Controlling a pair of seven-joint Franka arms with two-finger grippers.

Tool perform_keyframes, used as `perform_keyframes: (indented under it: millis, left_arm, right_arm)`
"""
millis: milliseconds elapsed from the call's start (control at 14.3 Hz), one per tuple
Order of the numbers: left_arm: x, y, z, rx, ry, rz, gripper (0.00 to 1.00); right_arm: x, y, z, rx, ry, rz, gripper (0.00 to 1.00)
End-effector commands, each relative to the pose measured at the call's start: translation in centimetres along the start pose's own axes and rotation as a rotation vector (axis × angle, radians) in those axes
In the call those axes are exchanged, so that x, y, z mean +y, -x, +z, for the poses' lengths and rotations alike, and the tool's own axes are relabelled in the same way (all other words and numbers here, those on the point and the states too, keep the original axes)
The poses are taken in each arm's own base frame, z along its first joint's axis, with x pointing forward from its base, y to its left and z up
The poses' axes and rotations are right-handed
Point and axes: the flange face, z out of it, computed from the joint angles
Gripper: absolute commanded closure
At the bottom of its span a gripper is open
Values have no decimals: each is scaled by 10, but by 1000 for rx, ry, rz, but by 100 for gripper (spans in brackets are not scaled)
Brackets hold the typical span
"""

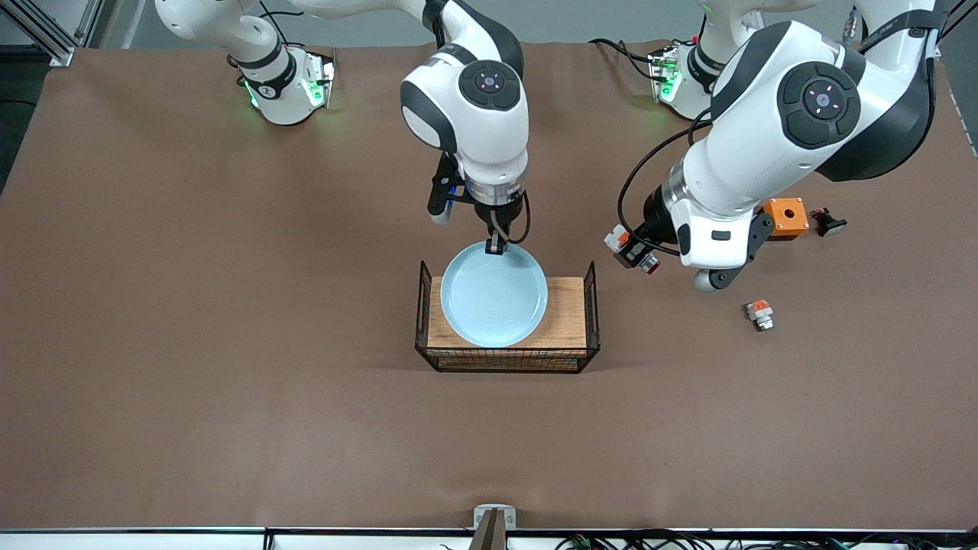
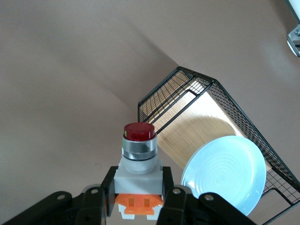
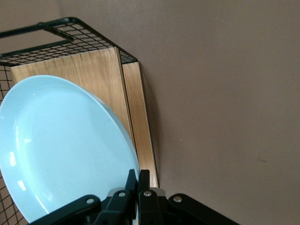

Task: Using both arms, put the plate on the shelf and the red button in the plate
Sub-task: 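Lower the plate into the basket and open the right gripper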

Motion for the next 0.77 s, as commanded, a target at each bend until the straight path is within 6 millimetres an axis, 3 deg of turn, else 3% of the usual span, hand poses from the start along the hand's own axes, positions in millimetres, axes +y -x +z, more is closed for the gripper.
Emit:
perform_keyframes:
  millis: [0, 699]
  left_arm:
    - [2, -1, -3, 5, 9, -15, 80]
    - [3, -4, 1, 2, 7, -18, 80]
  right_arm:
    - [1, 11, 4, 9, -36, 15, 100]
    - [-1, 18, 30, 26, -87, 16, 98]
